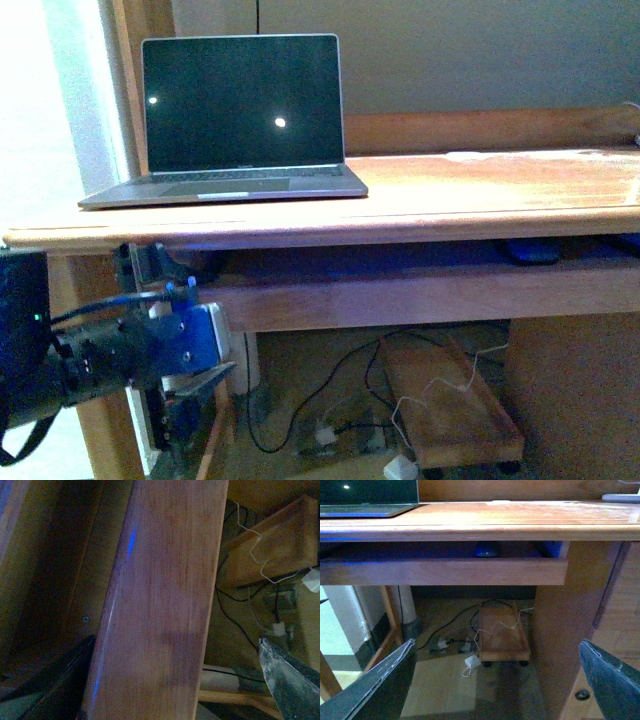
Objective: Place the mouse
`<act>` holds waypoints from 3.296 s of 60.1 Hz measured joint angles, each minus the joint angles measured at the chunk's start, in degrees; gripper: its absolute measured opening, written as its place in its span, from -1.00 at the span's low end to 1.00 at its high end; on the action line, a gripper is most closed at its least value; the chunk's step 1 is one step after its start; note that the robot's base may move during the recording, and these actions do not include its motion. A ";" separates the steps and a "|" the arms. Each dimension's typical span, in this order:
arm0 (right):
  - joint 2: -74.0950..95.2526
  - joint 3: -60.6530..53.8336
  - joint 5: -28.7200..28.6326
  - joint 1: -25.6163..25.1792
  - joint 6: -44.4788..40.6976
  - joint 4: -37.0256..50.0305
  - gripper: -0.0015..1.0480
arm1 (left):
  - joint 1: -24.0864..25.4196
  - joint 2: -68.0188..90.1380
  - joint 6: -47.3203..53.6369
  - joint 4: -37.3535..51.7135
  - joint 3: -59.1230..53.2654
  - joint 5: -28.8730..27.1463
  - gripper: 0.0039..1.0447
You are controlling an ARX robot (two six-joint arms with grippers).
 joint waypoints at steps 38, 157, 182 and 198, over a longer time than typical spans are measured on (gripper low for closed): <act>0.00 0.00 -0.07 0.00 0.00 0.00 0.86 | -0.26 -35.60 -28.04 -46.05 -19.91 11.87 0.86; 80.61 42.07 13.81 7.08 -8.92 7.65 0.86 | 5.86 -104.78 -75.95 -35.28 -56.28 -33.22 -0.95; 84.65 47.56 11.87 5.55 -6.88 1.60 0.32 | 5.86 -111.14 -75.95 -41.66 -56.28 -33.24 -0.95; 77.35 44.85 8.26 2.91 -4.76 -1.33 0.06 | 5.86 -120.23 -75.95 -52.41 -56.26 -33.22 -0.95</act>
